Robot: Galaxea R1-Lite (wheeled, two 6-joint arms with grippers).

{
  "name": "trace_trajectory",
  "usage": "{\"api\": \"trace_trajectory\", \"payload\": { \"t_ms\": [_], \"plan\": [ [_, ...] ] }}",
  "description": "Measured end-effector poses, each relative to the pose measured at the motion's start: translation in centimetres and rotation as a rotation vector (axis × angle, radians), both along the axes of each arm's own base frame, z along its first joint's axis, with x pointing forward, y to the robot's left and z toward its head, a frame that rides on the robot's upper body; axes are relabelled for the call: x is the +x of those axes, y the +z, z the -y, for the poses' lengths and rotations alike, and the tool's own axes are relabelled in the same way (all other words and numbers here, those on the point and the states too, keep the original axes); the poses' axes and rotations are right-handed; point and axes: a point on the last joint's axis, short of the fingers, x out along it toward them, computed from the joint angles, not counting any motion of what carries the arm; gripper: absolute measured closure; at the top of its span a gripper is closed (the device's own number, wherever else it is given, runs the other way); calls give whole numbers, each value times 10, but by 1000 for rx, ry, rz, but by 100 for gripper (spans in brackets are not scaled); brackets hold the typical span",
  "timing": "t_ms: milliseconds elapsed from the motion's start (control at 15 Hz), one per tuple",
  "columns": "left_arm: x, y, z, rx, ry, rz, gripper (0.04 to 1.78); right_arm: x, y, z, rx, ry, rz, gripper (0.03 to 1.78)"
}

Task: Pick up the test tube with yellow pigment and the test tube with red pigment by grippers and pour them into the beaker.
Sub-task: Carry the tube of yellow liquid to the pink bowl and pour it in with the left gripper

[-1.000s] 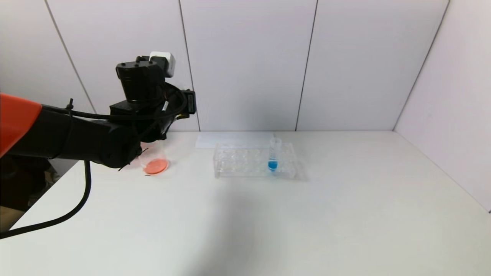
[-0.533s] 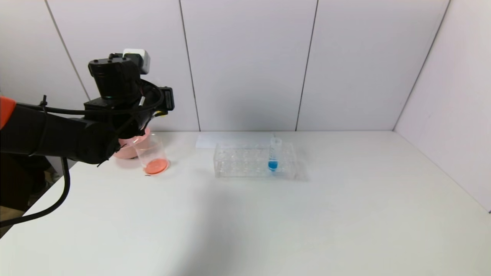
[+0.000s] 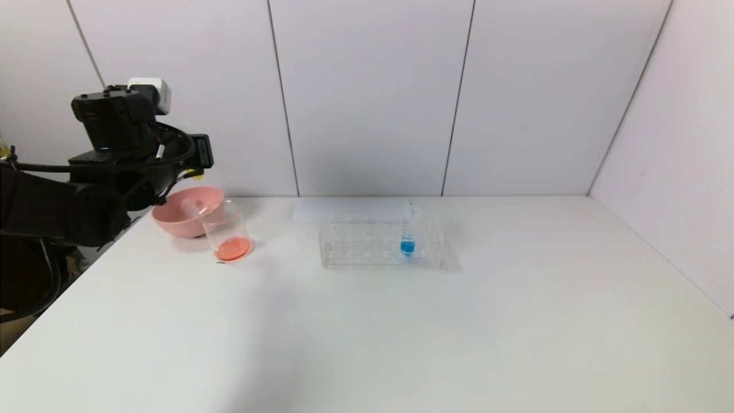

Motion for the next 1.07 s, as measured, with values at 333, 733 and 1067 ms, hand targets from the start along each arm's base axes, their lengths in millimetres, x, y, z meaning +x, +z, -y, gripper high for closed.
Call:
{"api": "trace_trajectory", "payload": {
  "t_ms": [333, 733, 1067],
  "plan": [
    [-4, -12, -22, 1, 58, -44, 135, 0, 0, 0, 0, 0, 0, 11],
    [-16, -21, -40, 0, 70, -84, 135, 0, 0, 0, 0, 0, 0, 11],
    [-29, -28, -55, -1, 116, -116, 135, 0, 0, 0, 0, 0, 0, 11]
  ]
}}
